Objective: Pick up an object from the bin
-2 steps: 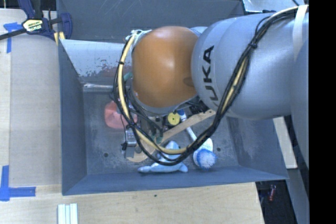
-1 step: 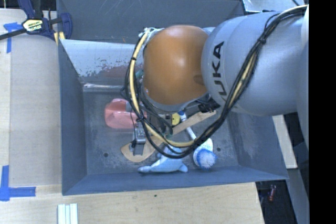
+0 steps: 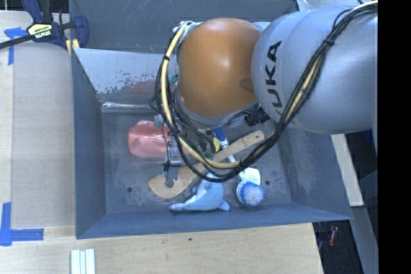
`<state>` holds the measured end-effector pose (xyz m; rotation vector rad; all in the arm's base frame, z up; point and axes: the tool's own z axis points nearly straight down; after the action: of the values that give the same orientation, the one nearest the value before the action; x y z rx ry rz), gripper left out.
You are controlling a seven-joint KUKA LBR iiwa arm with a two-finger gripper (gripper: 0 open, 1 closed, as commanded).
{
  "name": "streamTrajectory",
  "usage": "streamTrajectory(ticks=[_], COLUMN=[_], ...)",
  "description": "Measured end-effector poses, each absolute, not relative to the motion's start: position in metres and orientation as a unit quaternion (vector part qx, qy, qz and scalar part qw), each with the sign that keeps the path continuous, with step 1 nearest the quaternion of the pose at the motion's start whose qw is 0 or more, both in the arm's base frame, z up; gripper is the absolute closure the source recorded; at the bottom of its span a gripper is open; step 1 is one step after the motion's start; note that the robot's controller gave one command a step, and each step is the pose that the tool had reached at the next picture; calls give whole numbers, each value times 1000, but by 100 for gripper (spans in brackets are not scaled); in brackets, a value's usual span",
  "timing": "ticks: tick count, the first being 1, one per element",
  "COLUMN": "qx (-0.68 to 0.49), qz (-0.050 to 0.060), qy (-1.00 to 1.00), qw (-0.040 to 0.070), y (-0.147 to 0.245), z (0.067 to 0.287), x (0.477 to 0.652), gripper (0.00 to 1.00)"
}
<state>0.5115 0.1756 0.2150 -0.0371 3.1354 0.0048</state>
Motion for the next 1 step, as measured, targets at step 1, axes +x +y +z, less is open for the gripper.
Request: streamTrajectory(ticks=[1], qx=[-36], qz=[2], qy=[999], qw=[3], y=[157], z=[206], x=[541], gripper=[0])
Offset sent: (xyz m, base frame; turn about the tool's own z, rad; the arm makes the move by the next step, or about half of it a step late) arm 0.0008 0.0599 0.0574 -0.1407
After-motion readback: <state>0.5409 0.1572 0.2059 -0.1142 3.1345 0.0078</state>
